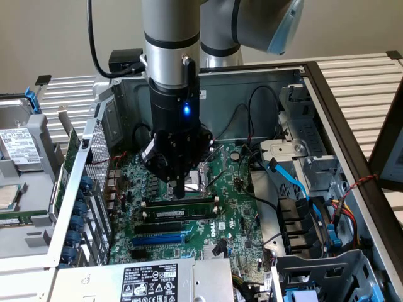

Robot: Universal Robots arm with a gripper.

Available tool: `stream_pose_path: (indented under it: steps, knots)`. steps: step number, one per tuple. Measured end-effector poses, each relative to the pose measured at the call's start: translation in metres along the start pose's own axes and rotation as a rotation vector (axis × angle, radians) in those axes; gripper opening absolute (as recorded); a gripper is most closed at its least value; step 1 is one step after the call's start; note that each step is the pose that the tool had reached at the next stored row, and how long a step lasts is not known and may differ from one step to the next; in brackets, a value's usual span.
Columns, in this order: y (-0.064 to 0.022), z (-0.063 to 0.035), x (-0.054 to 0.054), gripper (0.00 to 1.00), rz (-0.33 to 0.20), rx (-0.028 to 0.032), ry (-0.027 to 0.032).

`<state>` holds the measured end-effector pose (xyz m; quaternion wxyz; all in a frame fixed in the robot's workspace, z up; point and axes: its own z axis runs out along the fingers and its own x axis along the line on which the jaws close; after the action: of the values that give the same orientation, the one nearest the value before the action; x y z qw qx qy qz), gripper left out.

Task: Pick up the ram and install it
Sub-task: 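Press down the ram until it locks into place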

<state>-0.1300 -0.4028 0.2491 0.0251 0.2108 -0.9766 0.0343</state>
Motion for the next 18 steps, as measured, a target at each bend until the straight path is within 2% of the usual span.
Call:
stream_pose_path:
  steps: [2,5,7,18]
  knots:
    - [0.0000,-0.0001,0.0000,0.11,0.016,0.0060,-0.0042]
    - [0.0000,-0.0001,0.0000,0.11,0.037,0.0181,-0.0107]
    - [0.0000,-0.0001,0.0000,0.11,0.055,0.0217,-0.0132]
    - [0.0000,-0.0001,0.0000,0.11,0.175,0.0242,-0.0203]
